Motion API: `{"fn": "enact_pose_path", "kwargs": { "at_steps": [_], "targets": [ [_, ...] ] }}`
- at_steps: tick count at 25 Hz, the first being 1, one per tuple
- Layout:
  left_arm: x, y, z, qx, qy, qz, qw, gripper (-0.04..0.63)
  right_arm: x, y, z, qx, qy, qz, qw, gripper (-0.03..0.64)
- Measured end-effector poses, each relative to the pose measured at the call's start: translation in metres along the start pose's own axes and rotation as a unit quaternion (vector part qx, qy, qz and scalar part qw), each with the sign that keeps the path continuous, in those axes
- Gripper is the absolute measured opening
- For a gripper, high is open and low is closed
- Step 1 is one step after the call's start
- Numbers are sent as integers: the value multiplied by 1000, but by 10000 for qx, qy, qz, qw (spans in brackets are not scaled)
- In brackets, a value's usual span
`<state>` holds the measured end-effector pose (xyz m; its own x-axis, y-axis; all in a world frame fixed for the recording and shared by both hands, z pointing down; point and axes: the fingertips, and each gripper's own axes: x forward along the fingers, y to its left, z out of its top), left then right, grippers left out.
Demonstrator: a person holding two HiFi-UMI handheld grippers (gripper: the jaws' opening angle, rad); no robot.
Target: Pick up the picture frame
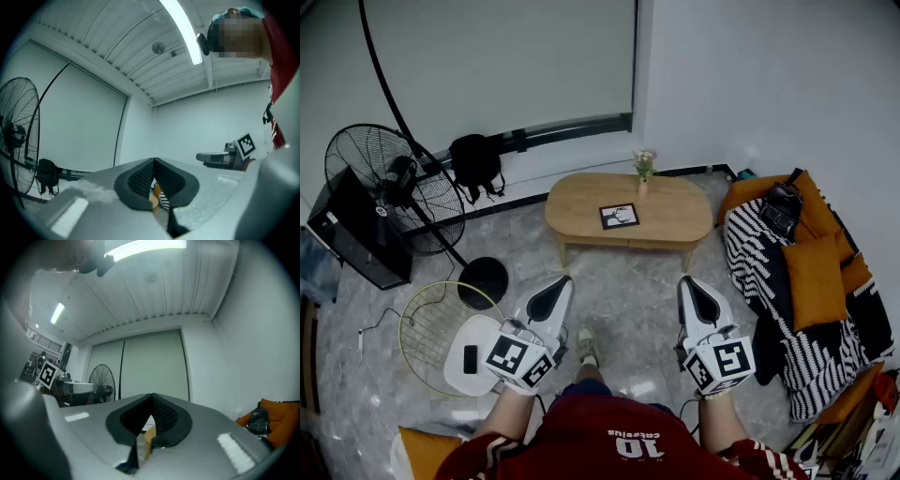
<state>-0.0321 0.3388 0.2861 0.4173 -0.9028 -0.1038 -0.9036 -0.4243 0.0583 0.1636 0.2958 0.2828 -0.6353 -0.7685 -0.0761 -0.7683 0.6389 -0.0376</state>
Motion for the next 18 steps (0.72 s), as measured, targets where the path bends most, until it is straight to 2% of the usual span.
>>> {"fn": "enact_pose_path", "kwargs": {
  "at_steps": [18],
  "targets": [
    [7, -5, -6, -43, 39, -100, 9999, 3, -4, -7, -2, -35, 11, -77, 10000, -11]
  ]
}}
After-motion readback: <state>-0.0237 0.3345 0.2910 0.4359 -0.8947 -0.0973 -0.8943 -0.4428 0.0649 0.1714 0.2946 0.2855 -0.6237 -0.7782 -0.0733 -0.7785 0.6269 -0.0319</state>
